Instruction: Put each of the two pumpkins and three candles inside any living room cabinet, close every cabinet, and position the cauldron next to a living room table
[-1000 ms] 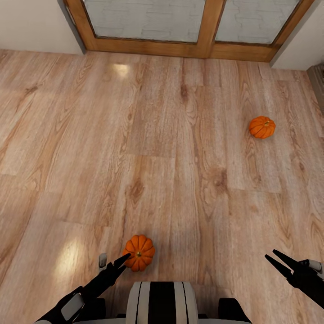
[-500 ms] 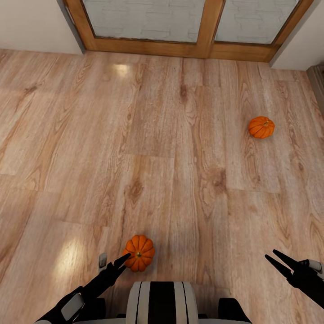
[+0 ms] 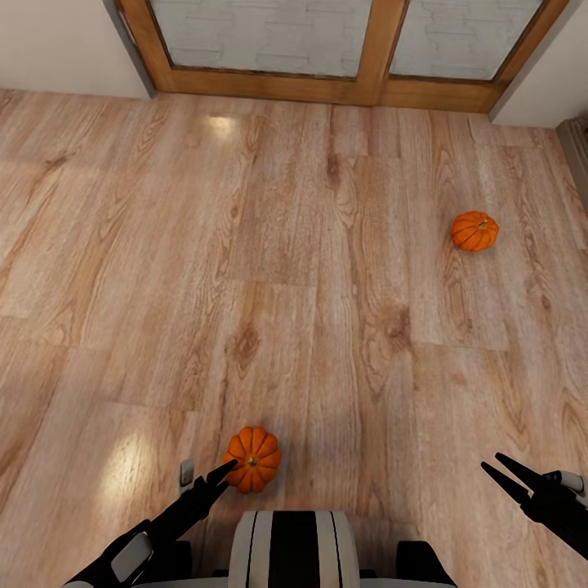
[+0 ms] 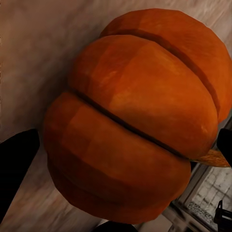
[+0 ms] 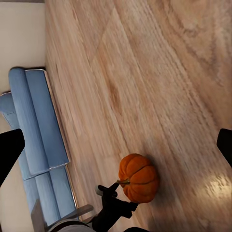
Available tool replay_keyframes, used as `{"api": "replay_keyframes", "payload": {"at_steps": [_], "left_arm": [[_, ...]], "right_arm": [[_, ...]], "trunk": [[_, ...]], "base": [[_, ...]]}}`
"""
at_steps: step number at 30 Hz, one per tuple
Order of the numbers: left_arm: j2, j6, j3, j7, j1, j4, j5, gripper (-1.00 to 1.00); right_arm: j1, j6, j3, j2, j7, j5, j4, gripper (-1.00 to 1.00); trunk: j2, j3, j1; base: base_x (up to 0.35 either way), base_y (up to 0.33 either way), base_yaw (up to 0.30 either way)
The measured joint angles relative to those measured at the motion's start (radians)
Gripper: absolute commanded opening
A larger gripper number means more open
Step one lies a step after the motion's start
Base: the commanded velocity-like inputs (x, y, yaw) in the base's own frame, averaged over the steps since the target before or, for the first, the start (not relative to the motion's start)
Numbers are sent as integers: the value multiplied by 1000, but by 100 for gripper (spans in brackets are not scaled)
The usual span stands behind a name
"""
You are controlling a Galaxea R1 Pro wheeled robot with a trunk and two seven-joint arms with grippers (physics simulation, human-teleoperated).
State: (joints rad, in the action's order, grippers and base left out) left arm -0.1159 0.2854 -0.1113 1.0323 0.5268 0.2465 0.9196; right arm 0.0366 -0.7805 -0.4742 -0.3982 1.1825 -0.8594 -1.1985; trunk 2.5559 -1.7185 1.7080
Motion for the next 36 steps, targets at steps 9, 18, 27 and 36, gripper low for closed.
{"api": "replay_keyframes", "payload": {"at_steps": [9, 18, 27, 36], "left_arm": [[0, 0, 0, 0, 0, 0, 0, -100], [0, -2, 0, 0, 0, 0, -2, -100], [0, -2, -2, 0, 1, 0, -1, -100], [-1, 1, -3, -1, 1, 0, 0, -100]], "right_arm": [[0, 0, 0, 0, 0, 0, 0, 100], [0, 0, 0, 0, 0, 0, 0, 100], [0, 0, -1, -1, 0, 0, 0, 100], [0, 0, -1, -1, 0, 0, 0, 100]], "trunk": [[0, 0, 0], [0, 0, 0], [0, 0, 0], [0, 0, 0]], "base": [[0, 0, 0], [0, 0, 0], [0, 0, 0], [0, 0, 0]]}}
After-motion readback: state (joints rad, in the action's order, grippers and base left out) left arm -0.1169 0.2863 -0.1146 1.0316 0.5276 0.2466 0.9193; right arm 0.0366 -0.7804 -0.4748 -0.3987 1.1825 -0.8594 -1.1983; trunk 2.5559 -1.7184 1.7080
